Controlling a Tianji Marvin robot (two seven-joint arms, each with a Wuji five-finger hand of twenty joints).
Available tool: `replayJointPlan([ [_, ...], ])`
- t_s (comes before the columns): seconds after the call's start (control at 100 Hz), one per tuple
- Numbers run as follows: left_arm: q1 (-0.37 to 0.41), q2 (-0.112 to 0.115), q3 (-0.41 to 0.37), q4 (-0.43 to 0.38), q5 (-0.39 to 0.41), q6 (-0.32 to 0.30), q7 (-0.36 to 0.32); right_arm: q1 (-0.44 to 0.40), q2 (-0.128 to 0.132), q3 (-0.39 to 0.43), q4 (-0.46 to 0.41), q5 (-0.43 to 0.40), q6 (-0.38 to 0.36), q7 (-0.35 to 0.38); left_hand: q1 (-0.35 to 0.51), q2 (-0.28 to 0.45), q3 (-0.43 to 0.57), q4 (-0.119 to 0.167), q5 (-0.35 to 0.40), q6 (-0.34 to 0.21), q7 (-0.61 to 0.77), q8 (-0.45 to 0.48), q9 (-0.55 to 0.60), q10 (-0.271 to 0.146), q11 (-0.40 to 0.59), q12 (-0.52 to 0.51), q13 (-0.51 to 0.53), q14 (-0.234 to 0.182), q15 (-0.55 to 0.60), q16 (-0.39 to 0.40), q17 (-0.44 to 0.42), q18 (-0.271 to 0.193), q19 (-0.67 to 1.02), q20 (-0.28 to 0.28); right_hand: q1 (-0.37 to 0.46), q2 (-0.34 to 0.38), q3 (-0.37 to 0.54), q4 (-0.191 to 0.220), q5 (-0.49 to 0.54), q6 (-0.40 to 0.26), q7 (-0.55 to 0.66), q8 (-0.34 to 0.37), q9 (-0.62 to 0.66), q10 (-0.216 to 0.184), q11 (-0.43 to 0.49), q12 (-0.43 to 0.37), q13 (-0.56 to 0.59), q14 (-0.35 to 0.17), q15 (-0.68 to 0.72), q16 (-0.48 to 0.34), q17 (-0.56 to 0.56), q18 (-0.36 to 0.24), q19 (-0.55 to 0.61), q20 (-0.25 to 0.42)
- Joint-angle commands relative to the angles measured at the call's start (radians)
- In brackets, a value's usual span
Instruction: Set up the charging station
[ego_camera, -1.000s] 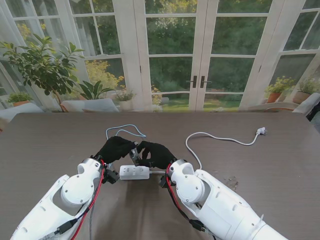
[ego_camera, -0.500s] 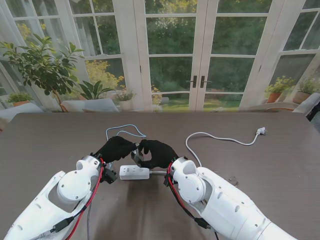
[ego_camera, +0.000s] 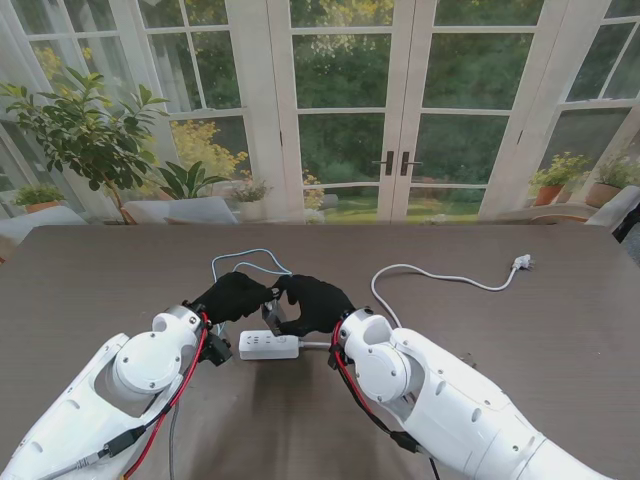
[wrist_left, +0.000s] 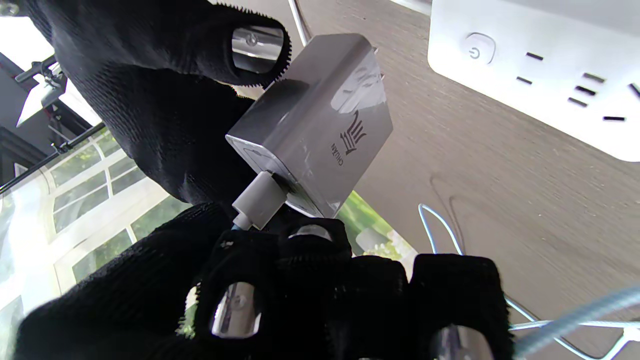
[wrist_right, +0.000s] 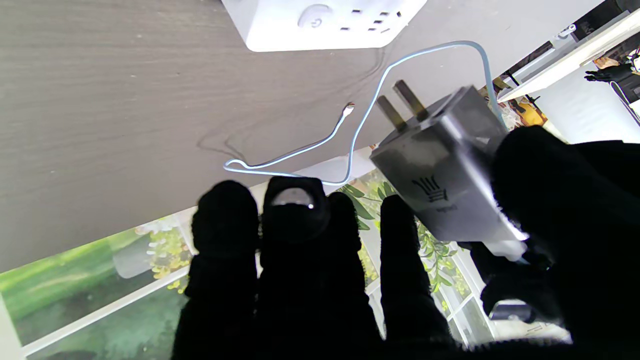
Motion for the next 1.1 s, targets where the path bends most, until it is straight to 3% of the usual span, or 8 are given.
replayJointPlan([
  [0.0, -0.004, -0.001, 0.0, -0.01, -0.001, 0.006, -0.023, 0.002, -0.008, -0.006, -0.003, 0.003, 0.005, 0.015, 0.003, -0.002, -0.01, 0.038, 0.044, 0.152, 0.094, 0.014, 0.099, 0.071, 0.274, 0.029, -0.054, -0.614, 0.182, 0.076, 0.039, -0.083, 0.282, 0.001, -0.017, -0.032, 0.005, 0.008, -0.043, -0.031, 0.073, 0.02, -0.005, -0.024, 0.042, 0.024, 0.039, -0.029, 0.044, -0.644, 0.024, -0.039, 0.073, 0.02],
  [0.37, -0.003, 0.004, 0.001, -0.019, -0.004, 0.019, -0.046, 0.013, -0.019, -0.028, 0.013, 0.018, 0.011, 0.012, 0.004, 0.004, -0.018, 0.034, 0.045, 0.152, 0.094, 0.014, 0.099, 0.067, 0.271, 0.028, -0.054, -0.614, 0.182, 0.076, 0.039, -0.083, 0.282, -0.003, 0.038, -0.008, 0.045, 0.01, 0.038, -0.029, 0.173, 0.054, 0.171, -0.06, 0.076, 0.067, 0.176, -0.041, 0.095, -0.64, 0.123, -0.038, 0.131, 0.02],
  [0.65, -0.002, 0.004, -0.001, -0.02, 0.002, 0.016, -0.043, 0.013, -0.021, -0.03, 0.016, 0.023, 0.013, 0.01, 0.004, 0.006, -0.023, 0.033, 0.044, 0.144, 0.091, 0.013, 0.099, 0.061, 0.268, 0.028, -0.054, -0.614, 0.182, 0.076, 0.039, -0.085, 0.282, -0.007, 0.067, 0.035, 0.067, 0.009, 0.117, 0.034, 0.207, 0.055, 0.272, -0.058, 0.077, 0.082, 0.25, -0.033, 0.091, -0.642, 0.174, -0.026, 0.143, 0.012],
  [0.75, -0.001, 0.004, -0.001, -0.021, 0.002, 0.015, -0.044, 0.013, -0.025, -0.03, 0.02, 0.031, 0.014, 0.003, 0.003, 0.006, -0.025, 0.032, 0.044, 0.144, 0.091, 0.013, 0.099, 0.059, 0.268, 0.028, -0.054, -0.614, 0.182, 0.076, 0.039, -0.086, 0.282, -0.007, 0.086, 0.061, 0.084, 0.017, 0.16, 0.085, 0.231, 0.057, 0.321, -0.054, 0.077, 0.084, 0.287, -0.027, 0.082, -0.644, 0.203, -0.016, 0.137, 0.005],
  [0.81, 0.0, 0.005, 0.0, -0.021, 0.001, 0.016, -0.046, 0.012, -0.027, -0.029, 0.021, 0.04, 0.014, 0.003, 0.003, 0.006, -0.026, 0.031, 0.044, 0.144, 0.091, 0.013, 0.099, 0.059, 0.267, 0.028, -0.054, -0.614, 0.182, 0.076, 0.039, -0.086, 0.282, -0.008, 0.112, 0.065, 0.086, -0.06, 0.17, 0.101, 0.288, -0.056, 0.357, -0.05, 0.076, 0.089, 0.306, -0.021, 0.077, -0.633, 0.223, -0.006, 0.134, 0.001],
  [0.87, 0.0, 0.005, 0.001, -0.021, 0.0, 0.016, -0.049, 0.012, -0.029, -0.029, 0.021, 0.048, 0.013, 0.004, 0.003, 0.007, -0.027, 0.03, 0.044, 0.144, 0.091, 0.013, 0.099, 0.059, 0.267, 0.028, -0.054, -0.614, 0.182, 0.076, 0.039, -0.087, 0.282, -0.008, 0.135, 0.055, 0.083, -0.106, 0.187, 0.1, 0.333, -0.106, 0.396, -0.051, 0.079, 0.093, 0.306, -0.021, 0.093, -0.617, 0.245, -0.001, 0.13, -0.002],
  [0.95, 0.0, 0.006, 0.002, -0.021, 0.0, 0.015, -0.051, 0.013, -0.031, -0.03, 0.027, 0.051, 0.009, -0.001, 0.003, 0.007, -0.029, 0.029, 0.044, 0.139, 0.088, 0.012, 0.099, 0.059, 0.267, 0.028, -0.054, -0.614, 0.182, 0.076, 0.039, -0.087, 0.282, -0.01, 0.168, 0.046, 0.082, -0.141, 0.208, 0.078, 0.407, -0.151, 0.455, -0.06, 0.083, 0.111, 0.306, -0.03, 0.12, -0.594, 0.279, 0.006, 0.127, -0.007],
  [1.09, -0.001, 0.006, 0.002, -0.022, -0.002, 0.013, -0.05, 0.016, -0.036, -0.033, 0.036, 0.057, 0.011, -0.007, 0.001, 0.008, -0.031, 0.028, 0.044, 0.139, 0.088, 0.012, 0.099, 0.059, 0.267, 0.028, -0.054, -0.614, 0.182, 0.076, 0.039, -0.087, 0.282, -0.011, 0.193, 0.027, 0.1, -0.154, 0.237, 0.048, 0.467, -0.186, 0.514, -0.066, 0.08, 0.123, 0.306, -0.027, 0.152, -0.572, 0.32, 0.02, 0.122, -0.01],
])
